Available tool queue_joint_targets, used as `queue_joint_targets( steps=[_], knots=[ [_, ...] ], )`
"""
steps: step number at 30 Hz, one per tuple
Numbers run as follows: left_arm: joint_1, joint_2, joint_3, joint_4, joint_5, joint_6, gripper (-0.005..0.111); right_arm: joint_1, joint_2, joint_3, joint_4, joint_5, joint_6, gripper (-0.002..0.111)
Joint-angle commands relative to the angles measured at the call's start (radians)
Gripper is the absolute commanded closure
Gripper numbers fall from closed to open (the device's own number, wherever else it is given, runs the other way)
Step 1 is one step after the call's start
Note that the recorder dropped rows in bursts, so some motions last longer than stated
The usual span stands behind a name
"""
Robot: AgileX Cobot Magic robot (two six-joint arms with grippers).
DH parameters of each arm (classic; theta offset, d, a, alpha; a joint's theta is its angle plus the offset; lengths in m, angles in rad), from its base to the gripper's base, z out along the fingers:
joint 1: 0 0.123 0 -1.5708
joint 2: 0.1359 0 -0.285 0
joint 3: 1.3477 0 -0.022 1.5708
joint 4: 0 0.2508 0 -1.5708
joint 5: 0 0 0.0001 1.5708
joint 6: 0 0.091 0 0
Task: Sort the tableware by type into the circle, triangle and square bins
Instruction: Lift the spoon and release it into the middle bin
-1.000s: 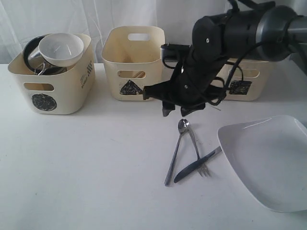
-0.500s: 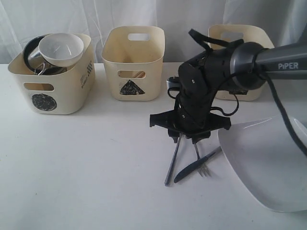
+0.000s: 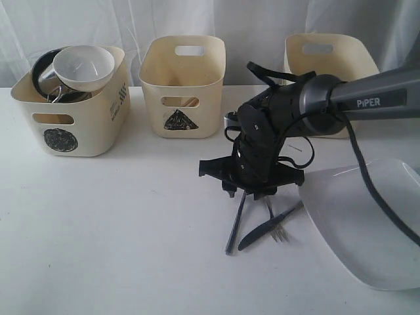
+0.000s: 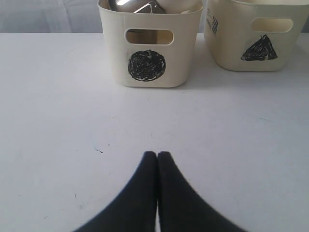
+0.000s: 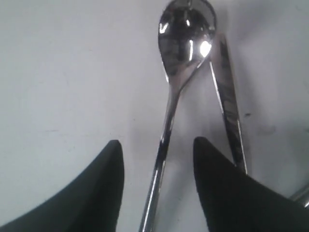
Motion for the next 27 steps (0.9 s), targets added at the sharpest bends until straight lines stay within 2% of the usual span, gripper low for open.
queue_joint_targets(
  steps=[1, 7, 11, 12, 15, 22, 27],
  knots=[
    [0.001, -0.004, 0.003, -0.002, -0.002, -0.004, 0.107, 0.003, 0.025, 0.004, -0.007, -0.010, 0.015, 0.065],
    [0.001, -0.004, 0.003, -0.002, -0.002, -0.004, 0.107, 0.019, 0.065, 0.004, -0.007, -0.006, 0.015, 0.067],
    [0.001, -0.004, 0.003, -0.002, -0.002, -0.004, 0.107, 0.021, 0.064, 0.006, 0.009, 0.005, 0.015, 0.103],
    [0.001, -0.004, 0.003, -0.002, -0.002, -0.004, 0.107, 0.021, 0.058, 0.009, 0.011, 0.007, 0.015, 0.108],
    [0.001, -0.004, 0.003, -0.002, -0.002, -0.004, 0.107, 0.019, 0.007, 0.056, 0.014, -0.076, 0.015, 0.108],
    [0.001, -0.004, 0.003, -0.002, -0.002, -0.004, 0.107, -0.017, -0.218, 0.287, 0.019, -0.475, 0.011, 0.108],
    [0.001, -0.004, 0.003, -0.002, -0.002, -0.004, 0.107, -0.076, -0.335, 0.333, 0.034, -0.637, 0.011, 0.108]
  ],
)
